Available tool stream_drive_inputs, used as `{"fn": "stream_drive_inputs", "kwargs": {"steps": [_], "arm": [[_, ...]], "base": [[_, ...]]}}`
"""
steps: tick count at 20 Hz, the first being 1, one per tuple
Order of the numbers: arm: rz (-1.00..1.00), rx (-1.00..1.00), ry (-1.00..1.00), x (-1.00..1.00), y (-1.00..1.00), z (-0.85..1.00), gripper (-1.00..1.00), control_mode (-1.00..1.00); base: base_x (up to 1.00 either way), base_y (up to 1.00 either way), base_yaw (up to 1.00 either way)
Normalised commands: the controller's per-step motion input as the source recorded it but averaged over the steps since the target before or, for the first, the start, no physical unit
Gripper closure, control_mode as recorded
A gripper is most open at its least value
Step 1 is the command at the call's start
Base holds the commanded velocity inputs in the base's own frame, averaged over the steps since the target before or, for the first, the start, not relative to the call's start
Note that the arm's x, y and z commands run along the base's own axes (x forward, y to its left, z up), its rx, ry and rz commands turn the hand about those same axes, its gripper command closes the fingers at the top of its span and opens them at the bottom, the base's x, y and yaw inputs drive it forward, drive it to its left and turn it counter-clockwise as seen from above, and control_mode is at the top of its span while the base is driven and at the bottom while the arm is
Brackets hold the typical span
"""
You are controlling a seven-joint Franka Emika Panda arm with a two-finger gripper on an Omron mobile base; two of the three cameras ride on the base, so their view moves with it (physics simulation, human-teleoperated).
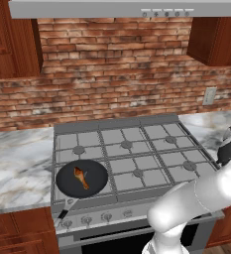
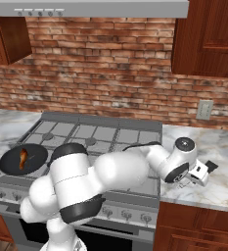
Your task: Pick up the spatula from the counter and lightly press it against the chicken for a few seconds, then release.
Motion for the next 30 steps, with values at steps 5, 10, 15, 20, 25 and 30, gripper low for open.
{"fn": "stream_drive_inputs", "kwargs": {"steps": [5,10,15,20,25,30], "arm": [[0.0,0.01,0.0,0.06,-0.05,-0.15,-1.0,-1.0],[0.0,0.0,0.0,0.06,-0.04,-0.11,-1.0,-1.0],[0.0,0.0,0.0,0.09,-0.01,-0.08,-1.0,-1.0],[0.0,0.0,0.0,0.09,-0.01,-0.09,-1.0,-1.0],[0.0,0.0,0.0,0.07,-0.04,-0.11,-1.0,-1.0],[0.0,0.0,0.01,0.09,-0.05,-0.12,-1.0,-1.0]], "base": [[0.0,0.0,0.0],[0.0,0.0,0.0],[0.0,0.0,0.0],[0.0,0.0,0.0],[0.0,0.0,0.0],[0.0,0.0,0.0]]}}
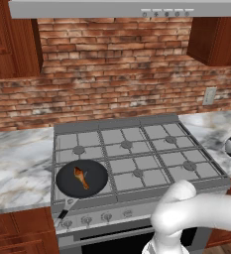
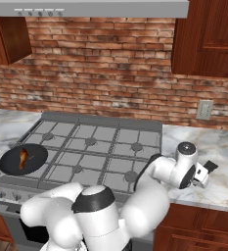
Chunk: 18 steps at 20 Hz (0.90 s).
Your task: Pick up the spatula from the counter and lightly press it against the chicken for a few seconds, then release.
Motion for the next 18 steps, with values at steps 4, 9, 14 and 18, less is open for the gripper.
{"fn": "stream_drive_inputs", "kwargs": {"steps": [4,9,14,18], "arm": [[0.0,0.0,0.01,0.08,-0.08,-0.12,-1.0,-1.0],[0.0,0.0,0.01,0.08,-0.08,-0.14,-1.0,-1.0],[0.0,0.0,0.02,0.08,-0.08,-0.18,-1.0,-1.0],[0.0,0.01,0.03,0.1,-0.08,-0.18,-1.0,-1.0]], "base": [[0.0,0.0,0.0],[0.0,0.0,0.0],[0.0,0.0,0.0],[0.0,0.0,0.0]]}}
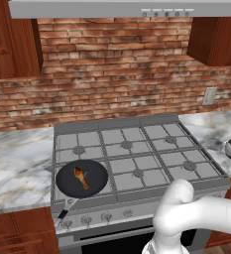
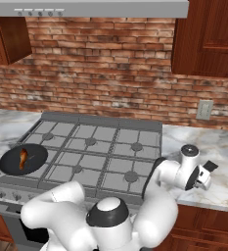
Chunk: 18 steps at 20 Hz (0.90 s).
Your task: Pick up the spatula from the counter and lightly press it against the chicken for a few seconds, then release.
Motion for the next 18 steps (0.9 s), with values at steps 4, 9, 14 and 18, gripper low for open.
{"fn": "stream_drive_inputs", "kwargs": {"steps": [4,9,14,18], "arm": [[0.0,0.0,0.04,0.13,-0.03,-0.21,1.0,-1.0],[0.0,0.01,0.03,0.06,-0.03,-0.19,1.0,-1.0],[0.0,0.02,0.02,0.0,0.0,-0.23,1.0,-1.0],[0.0,0.03,0.01,0.0,0.0,-0.23,1.0,-1.0]], "base": [[0.0,0.0,0.0],[0.0,0.0,0.0],[0.0,0.0,0.0],[0.0,0.0,0.0]]}}
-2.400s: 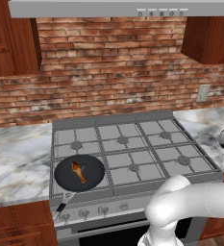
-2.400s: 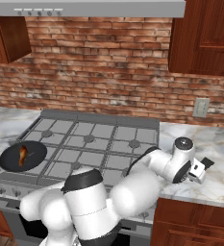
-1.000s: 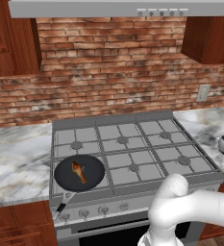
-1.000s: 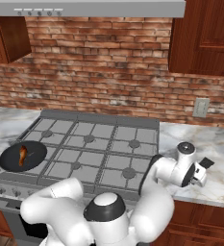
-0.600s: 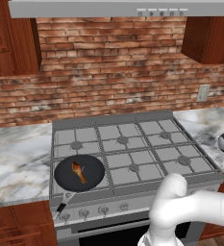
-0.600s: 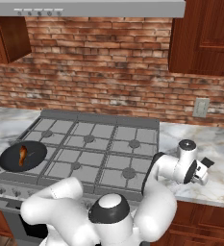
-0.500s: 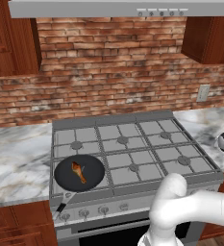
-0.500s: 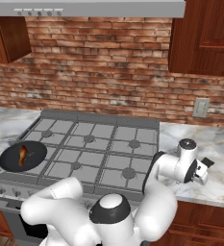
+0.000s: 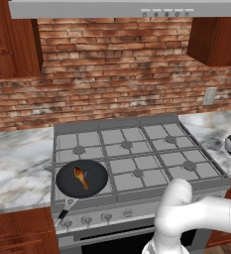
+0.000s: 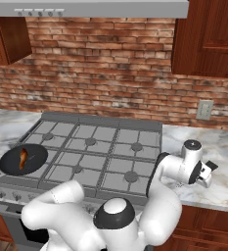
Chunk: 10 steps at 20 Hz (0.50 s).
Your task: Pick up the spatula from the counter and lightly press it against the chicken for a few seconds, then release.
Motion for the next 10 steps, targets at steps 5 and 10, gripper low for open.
{"fn": "stream_drive_inputs", "kwargs": {"steps": [5,10], "arm": [[0.0,0.04,0.0,0.0,0.0,-0.17,1.0,-1.0],[0.0,0.03,0.0,0.0,0.0,0.0,1.0,-1.0]], "base": [[0.0,0.0,0.0],[0.0,0.0,0.0]]}}
